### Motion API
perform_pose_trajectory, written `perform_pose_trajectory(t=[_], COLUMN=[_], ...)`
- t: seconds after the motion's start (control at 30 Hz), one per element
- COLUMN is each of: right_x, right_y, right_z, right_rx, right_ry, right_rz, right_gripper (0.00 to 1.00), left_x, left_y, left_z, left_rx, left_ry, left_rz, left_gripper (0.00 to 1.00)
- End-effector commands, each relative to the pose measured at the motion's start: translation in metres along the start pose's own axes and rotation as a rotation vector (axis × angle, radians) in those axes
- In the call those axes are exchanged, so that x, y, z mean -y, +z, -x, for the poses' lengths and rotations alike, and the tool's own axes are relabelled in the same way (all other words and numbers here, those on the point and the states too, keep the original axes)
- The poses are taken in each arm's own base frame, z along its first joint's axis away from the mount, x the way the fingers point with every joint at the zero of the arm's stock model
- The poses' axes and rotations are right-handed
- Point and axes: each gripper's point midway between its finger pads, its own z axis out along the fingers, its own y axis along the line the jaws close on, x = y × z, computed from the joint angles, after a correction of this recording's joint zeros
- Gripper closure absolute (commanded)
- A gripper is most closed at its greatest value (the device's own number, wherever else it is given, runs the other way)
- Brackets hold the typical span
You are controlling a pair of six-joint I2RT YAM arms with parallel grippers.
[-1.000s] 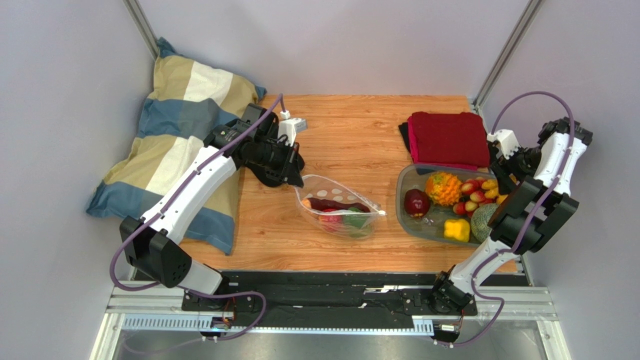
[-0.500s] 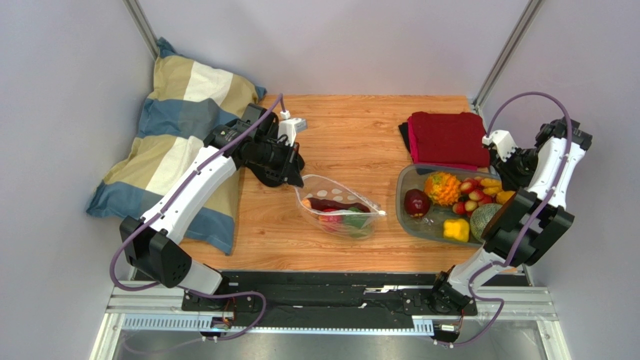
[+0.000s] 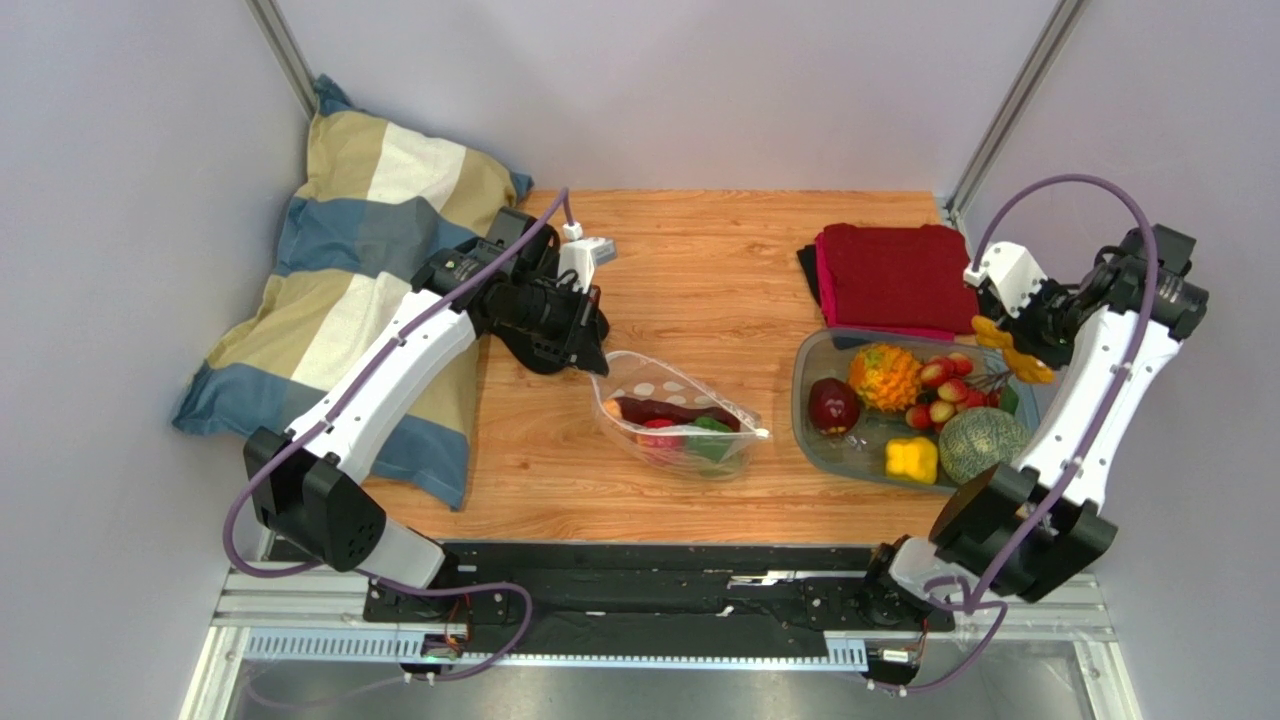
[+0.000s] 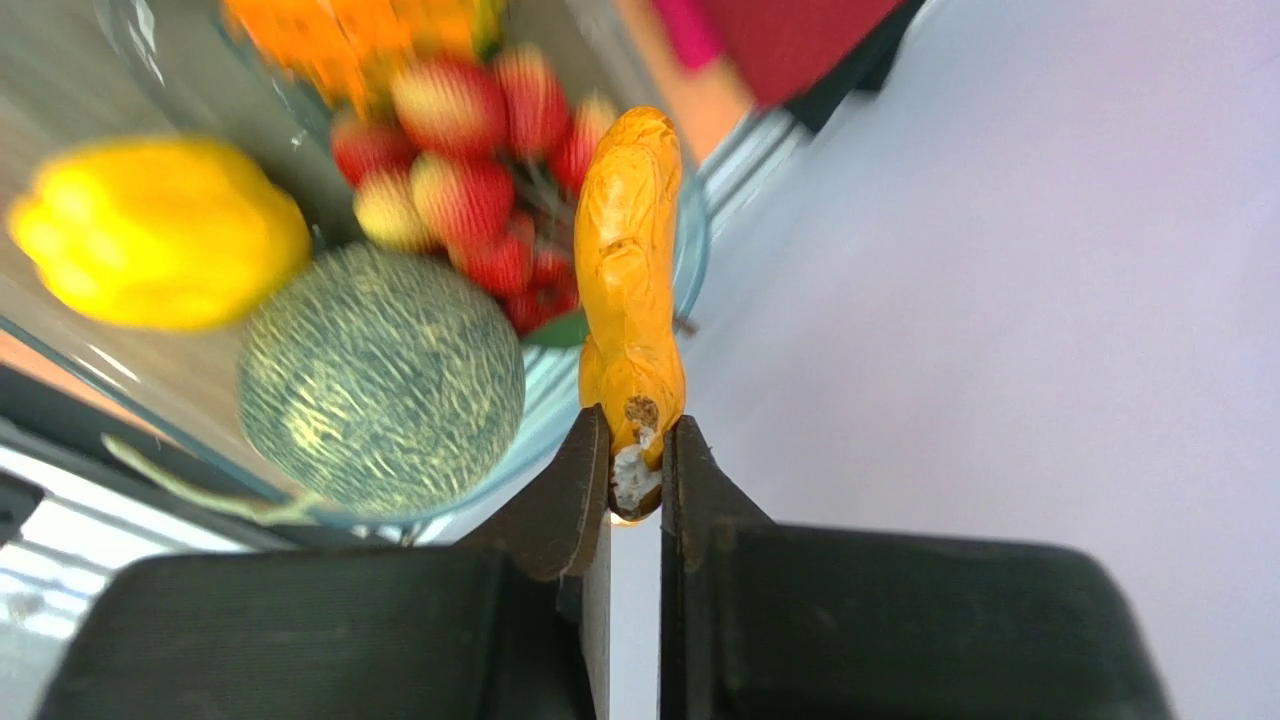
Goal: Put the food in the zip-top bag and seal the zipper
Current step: Pick up the fake vegetable from the bin, then place the fake vegetable in the zipper food storage bag.
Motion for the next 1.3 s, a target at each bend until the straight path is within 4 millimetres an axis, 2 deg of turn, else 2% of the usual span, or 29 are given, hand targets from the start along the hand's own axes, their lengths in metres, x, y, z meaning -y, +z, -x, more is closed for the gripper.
perform_pose_trajectory(t=[0.0,0.03,0.07,0.1,0.13,0.17,0.2,0.27,0.3,0.37,0.4,0.43,0.47,0.5,0.53,0.57,0.6,0.7,0.73,0.8,0.87,1.03,1.13,1.27], right_x=[-0.090,-0.097,-0.102,-0.117,-0.123,-0.122,-0.138,-0.152,-0.172,-0.188,-0.212,-0.223,-0.224,-0.243,-0.254,-0.254,-0.268,-0.290,-0.294,-0.298,-0.295,-0.287,-0.295,-0.309], right_y=[-0.051,-0.059,-0.071,-0.076,-0.084,-0.094,-0.104,-0.121,-0.135,-0.147,-0.155,-0.157,-0.160,-0.170,-0.164,-0.165,-0.166,-0.145,-0.138,-0.112,-0.092,-0.078,-0.062,-0.028], right_z=[0.096,0.113,0.138,0.164,0.182,0.206,0.230,0.261,0.276,0.295,0.301,0.306,0.318,0.322,0.323,0.331,0.334,0.341,0.343,0.349,0.355,0.363,0.348,0.299], right_rx=[0.290,0.334,0.421,0.484,0.531,0.583,0.636,0.713,0.759,0.817,0.825,0.838,0.882,0.902,0.893,0.919,0.922,0.877,0.863,0.818,0.808,0.805,0.730,0.534], right_ry=[-0.002,0.011,0.001,-0.042,-0.045,0.032,-0.006,0.021,-0.023,-0.046,-0.033,-0.038,-0.044,-0.061,-0.068,-0.076,-0.103,-0.137,-0.153,-0.154,-0.153,-0.159,-0.227,-0.411], right_rz=[0.200,0.210,0.221,0.278,0.300,0.299,0.347,0.392,0.446,0.486,0.571,0.605,0.590,0.636,0.658,0.633,0.662,0.679,0.670,0.611,0.544,0.469,0.478,0.503], right_gripper=[1.00,1.00,1.00,1.00,1.00,1.00,1.00,1.00,1.00,1.00,1.00,1.00,1.00,1.00,1.00,1.00,1.00,1.00,1.00,1.00,1.00,1.00,1.00,1.00], left_x=[0.008,0.007,0.006,0.006,0.006,0.006,0.006,0.008,0.009,0.015,0.015,0.017,0.017,0.017,0.017,0.017,0.017,0.019,0.019,0.020,0.020,0.018,0.018,0.016], left_y=[-0.008,-0.008,-0.008,-0.008,-0.008,-0.009,-0.010,-0.012,-0.013,-0.014,-0.013,-0.013,-0.012,-0.012,-0.012,-0.012,-0.011,-0.012,-0.012,-0.013,-0.015,-0.018,-0.019,-0.021], left_z=[0.007,0.006,0.005,0.006,0.006,0.006,0.007,0.008,0.009,0.010,0.010,0.010,0.011,0.011,0.012,0.013,0.012,0.012,0.012,0.011,0.009,0.004,0.002,0.003], left_rx=[0.043,0.042,0.041,0.042,0.041,0.044,0.048,0.055,0.057,0.058,0.058,0.058,0.057,0.056,0.056,0.058,0.055,0.058,0.055,0.056,0.057,0.070,0.067,0.075], left_ry=[0.043,0.040,0.041,0.042,0.039,0.038,0.035,0.022,0.012,-0.023,-0.027,-0.026,-0.028,-0.033,-0.035,-0.036,-0.039,-0.037,-0.040,-0.043,-0.043,-0.053,-0.060,-0.079], left_rz=[-0.025,-0.022,-0.020,-0.017,-0.014,-0.013,-0.009,-0.015,-0.020,-0.068,-0.077,-0.088,-0.091,-0.093,-0.093,-0.092,-0.095,-0.101,-0.106,-0.107,-0.110,-0.108,-0.112,-0.118], left_gripper=[1.00,1.00,1.00,1.00,1.00,1.00,1.00,1.00,1.00,1.00,1.00,1.00,1.00,1.00,1.00,1.00,1.00,1.00,1.00,1.00,1.00,1.00,1.00,1.00])
